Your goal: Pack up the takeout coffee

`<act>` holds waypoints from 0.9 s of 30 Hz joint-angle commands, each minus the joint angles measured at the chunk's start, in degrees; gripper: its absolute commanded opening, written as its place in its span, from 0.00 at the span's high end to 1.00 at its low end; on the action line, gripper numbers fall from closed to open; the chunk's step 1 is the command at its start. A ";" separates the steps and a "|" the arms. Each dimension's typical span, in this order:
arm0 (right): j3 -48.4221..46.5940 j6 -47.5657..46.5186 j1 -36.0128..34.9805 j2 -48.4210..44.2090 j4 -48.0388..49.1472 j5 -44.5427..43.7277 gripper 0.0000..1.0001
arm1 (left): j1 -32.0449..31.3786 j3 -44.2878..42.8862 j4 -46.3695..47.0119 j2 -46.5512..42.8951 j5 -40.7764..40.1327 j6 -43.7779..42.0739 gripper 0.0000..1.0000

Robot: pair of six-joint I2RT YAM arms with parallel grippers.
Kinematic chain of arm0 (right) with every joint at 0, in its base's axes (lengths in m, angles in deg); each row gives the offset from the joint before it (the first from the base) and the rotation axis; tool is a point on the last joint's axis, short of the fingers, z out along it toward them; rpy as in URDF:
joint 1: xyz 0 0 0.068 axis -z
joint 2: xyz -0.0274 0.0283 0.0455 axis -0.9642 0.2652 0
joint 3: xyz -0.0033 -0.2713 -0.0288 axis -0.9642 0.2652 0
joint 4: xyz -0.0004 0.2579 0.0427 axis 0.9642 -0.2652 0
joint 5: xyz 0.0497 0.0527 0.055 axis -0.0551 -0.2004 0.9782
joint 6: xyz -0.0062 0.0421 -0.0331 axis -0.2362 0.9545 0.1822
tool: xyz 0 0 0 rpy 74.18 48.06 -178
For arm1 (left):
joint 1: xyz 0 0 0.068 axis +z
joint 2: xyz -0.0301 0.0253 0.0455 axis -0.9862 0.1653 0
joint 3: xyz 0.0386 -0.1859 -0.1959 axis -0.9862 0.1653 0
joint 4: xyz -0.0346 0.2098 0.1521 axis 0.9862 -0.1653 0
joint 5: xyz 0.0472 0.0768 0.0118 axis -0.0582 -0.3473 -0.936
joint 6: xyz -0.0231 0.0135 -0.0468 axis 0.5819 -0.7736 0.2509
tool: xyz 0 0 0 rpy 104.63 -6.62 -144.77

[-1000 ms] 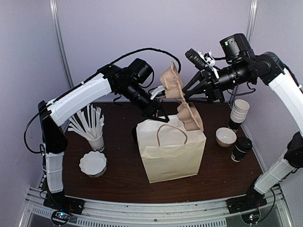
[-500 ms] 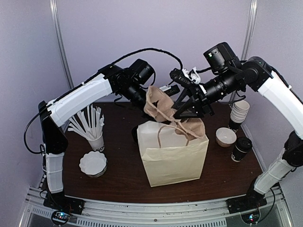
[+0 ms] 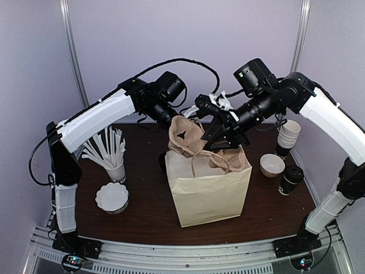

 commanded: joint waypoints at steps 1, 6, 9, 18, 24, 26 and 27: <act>-1.24 -0.11 -0.20 0.68 2.59 -0.45 0.67 | -0.56 0.71 -0.22 -0.06 2.16 -1.24 0.99; -3.17 0.63 -0.41 3.65 3.14 2.40 0.68 | -0.56 0.50 -0.21 -0.03 2.49 -1.32 0.98; -3.15 0.70 -0.61 4.83 2.81 2.25 0.69 | -0.56 0.86 -0.23 -0.64 2.28 -1.54 0.98; 1.22 -1.60 -0.64 3.04 -0.32 -0.77 0.69 | -0.56 2.66 -0.31 -1.97 0.90 -2.61 0.91; 4.64 -1.83 -0.64 -0.90 -0.96 -0.69 0.69 | -0.39 3.09 -0.29 -2.06 -1.34 -3.22 0.85; 5.56 -1.57 -0.64 -2.38 -0.40 -0.84 0.69 | -0.39 2.89 -0.31 -2.04 -1.38 -3.38 0.82; 5.80 -1.52 -0.64 -2.95 -0.25 -1.06 0.68 | -0.38 2.71 -0.37 -2.01 -1.55 -3.43 0.79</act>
